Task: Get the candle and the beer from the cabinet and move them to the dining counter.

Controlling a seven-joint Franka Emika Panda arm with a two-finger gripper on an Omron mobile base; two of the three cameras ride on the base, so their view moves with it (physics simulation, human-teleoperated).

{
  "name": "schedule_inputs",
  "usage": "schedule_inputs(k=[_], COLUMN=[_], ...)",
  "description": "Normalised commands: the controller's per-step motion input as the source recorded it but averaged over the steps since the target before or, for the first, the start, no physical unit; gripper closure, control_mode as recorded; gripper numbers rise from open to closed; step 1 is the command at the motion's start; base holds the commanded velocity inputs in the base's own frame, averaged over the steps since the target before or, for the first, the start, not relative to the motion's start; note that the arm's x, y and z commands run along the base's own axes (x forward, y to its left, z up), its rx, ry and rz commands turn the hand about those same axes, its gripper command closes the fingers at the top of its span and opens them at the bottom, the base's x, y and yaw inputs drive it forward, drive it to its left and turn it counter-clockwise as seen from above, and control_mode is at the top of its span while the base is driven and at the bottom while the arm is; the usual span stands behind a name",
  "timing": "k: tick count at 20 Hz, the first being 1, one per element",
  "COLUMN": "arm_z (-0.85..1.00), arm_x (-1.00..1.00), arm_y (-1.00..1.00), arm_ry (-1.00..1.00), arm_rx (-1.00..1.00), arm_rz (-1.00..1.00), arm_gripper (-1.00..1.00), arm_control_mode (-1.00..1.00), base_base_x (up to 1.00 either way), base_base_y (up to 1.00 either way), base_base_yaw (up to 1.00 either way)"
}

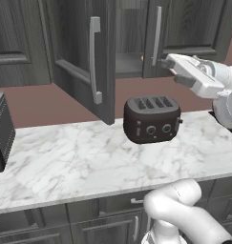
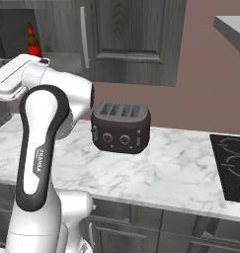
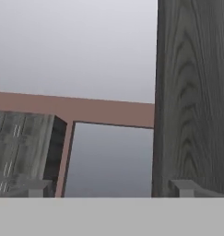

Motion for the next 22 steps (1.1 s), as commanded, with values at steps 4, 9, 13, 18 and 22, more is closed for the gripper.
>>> schedule_inputs(k=[4, 9, 13, 18, 22], arm_z=[0.00, 0.00, 0.00, 0.00, 0.00], arm_x=[0.00, 0.00, 0.13, 0.21, 0.27], arm_y=[0.82, 0.64, 0.06, -0.01, -0.12], arm_ry=[0.02, 0.00, 0.00, 0.00, 0.00], arm_rx=[-0.11, -0.10, -0.01, 0.00, 0.00], arm_rz=[0.02, 0.00, 0.04, 0.16, 0.25], arm_gripper=[-1.00, -1.00, -1.00, -1.00, -1.00], arm_control_mode=[-1.00, -1.00, -1.00, -1.00, -1.00], base_base_x=[0.00, 0.00, 0.00, 0.00, 0.00], base_base_y=[0.00, 0.00, 0.00, 0.00, 0.00], base_base_yaw=[0.00, 0.00, 0.00, 0.00, 0.00])
